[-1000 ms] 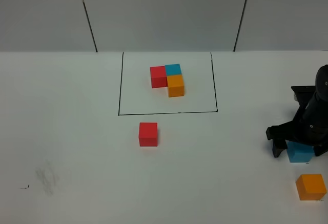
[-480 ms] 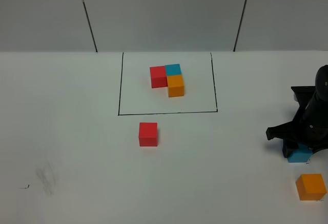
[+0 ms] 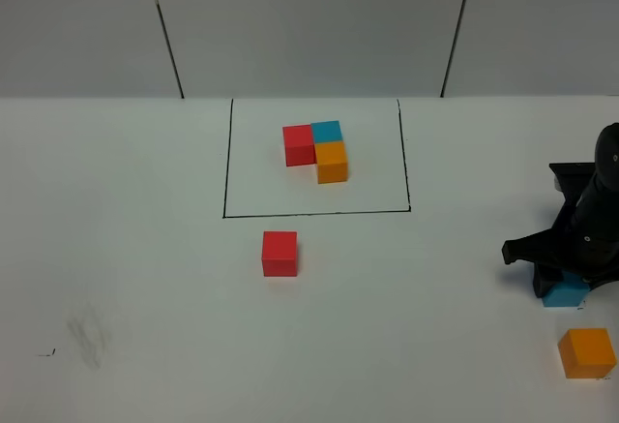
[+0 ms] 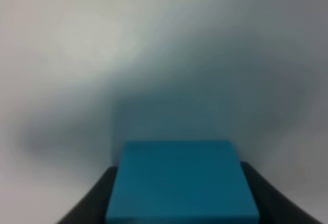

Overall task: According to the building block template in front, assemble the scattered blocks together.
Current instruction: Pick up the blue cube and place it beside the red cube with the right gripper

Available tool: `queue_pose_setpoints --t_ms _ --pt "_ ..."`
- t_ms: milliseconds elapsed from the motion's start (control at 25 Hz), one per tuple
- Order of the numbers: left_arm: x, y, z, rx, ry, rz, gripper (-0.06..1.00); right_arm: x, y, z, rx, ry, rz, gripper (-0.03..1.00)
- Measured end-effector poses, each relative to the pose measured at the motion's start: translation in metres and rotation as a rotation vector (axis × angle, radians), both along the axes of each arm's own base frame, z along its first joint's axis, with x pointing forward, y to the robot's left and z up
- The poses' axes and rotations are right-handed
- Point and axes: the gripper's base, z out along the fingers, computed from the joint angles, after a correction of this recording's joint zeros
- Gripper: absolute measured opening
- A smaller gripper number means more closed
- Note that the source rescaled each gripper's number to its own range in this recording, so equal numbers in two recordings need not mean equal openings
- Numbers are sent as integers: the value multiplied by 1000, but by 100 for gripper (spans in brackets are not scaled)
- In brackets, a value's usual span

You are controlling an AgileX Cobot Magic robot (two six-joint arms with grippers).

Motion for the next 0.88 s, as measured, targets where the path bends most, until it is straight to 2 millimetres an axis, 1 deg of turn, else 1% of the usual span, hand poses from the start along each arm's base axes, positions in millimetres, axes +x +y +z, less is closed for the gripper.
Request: queue_pose_setpoints --t_ms 200,320,400,440,560,640,680,760,880 --pt "0 0 0 0 0 0 73 0 0 0 0 1 0 33" --pt "0 0 0 0 0 0 73 -2 -1 1 -7 30 5 33" --pt "0 0 0 0 0 0 73 -4 -2 7 -33 68 26 33" --pt "0 0 0 0 0 0 73 -3 -3 13 -49 73 39 33" --pt "0 0 0 0 0 0 73 2 -2 42 -94 68 75 33" --pt "0 0 0 0 0 0 73 8 3 63 -93 36 85 33" --pt "0 0 0 0 0 0 73 10 6 71 -91 29 102 33" --pt "0 0 0 0 0 0 73 14 15 85 -73 7 166 33" --pt "0 0 0 0 0 0 73 16 36 96 -18 -15 349 33"
